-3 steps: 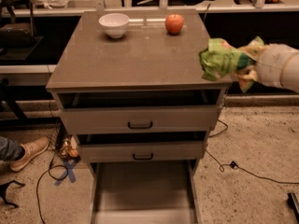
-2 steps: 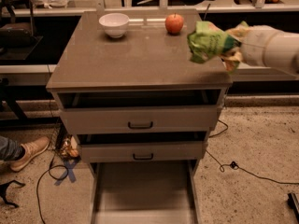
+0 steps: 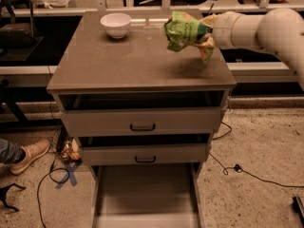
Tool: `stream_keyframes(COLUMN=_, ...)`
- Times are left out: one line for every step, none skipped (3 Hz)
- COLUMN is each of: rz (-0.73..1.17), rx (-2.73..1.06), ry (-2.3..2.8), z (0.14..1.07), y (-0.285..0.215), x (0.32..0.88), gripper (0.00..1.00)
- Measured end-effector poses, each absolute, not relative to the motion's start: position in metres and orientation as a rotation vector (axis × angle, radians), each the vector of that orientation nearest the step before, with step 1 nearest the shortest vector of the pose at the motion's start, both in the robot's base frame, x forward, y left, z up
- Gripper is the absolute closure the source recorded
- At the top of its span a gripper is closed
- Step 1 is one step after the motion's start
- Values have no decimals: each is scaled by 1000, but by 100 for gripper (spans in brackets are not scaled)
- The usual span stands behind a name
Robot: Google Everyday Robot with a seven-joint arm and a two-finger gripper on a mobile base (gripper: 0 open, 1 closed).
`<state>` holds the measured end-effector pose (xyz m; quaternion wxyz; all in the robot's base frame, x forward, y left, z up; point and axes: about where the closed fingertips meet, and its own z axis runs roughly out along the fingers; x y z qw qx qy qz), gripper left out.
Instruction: Pick green rice chip bag from bottom drawer and place on counter
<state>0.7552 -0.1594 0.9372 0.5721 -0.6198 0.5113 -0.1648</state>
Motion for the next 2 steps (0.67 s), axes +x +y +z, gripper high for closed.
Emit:
stream_keyframes(rz=-316, rx=-1479, ry=1187, z=929, y=-131, x=777, gripper=86)
stream_keyframes(rz=-253, rx=-1509, ry=1175, z=920, y=-109, x=789, gripper=62)
